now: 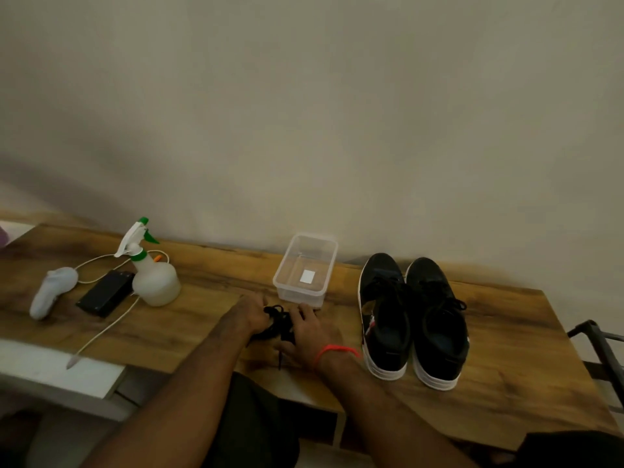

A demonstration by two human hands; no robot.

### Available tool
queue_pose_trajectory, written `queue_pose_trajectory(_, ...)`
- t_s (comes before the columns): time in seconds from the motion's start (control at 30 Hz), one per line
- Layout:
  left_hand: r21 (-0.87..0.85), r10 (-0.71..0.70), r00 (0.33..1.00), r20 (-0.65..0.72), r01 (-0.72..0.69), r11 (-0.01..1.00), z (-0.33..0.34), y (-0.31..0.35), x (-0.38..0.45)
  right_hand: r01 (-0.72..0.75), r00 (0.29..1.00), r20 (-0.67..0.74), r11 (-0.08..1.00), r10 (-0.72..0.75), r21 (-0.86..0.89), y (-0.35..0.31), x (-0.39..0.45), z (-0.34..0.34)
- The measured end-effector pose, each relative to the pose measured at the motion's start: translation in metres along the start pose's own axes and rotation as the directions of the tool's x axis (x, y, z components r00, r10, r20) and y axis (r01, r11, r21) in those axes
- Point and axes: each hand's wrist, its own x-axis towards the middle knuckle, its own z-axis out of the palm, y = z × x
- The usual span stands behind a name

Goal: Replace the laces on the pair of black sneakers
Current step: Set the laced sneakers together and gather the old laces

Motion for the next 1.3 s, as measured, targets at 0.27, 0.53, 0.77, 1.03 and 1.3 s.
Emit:
queue_pose_trajectory(0.27, -0.044, -0.01, 1.0, -0.014, 0.009, 0.999, 0.002, -0.008, 0.019, 0.027, 0.99, -0.136, 0.996, -0.039, -0.088, 0.002, 0.002, 0.04)
queue_pose_trajectory(0.53, -0.019, -0.037, 0.999, -0.019, 0.036, 0.999, 0.003, -0.006, 0.023, 0.109, 0.986, -0.156, 0.948, -0.064, 0.299, 0.023, -0.011, 0.025)
queue_pose_trajectory(0.77, -0.139, 0.024, 0.945, -0.327, -0.073, 0.988, -0.005, 0.0, 0.014, 0.079, 0.892, -0.377, 0.736, 0.249, 0.672, 0.027, 0.005, -0.029)
queue_pose_trajectory(1.03, -0.12, 0.269, 0.928, -0.258, -0.307, 0.944, 0.006, 0.011, 0.018, -0.014, 0.865, -0.399, 0.809, 0.304, 0.587, 0.026, 0.098, -0.092)
queue_pose_trajectory(1.3, -0.057, 0.237, 0.955, -0.177, -0.251, 0.966, 0.012, 0.005, 0.033, -0.12, 0.842, -0.361, 0.791, 0.402, 0.6, 0.043, 0.176, -0.089)
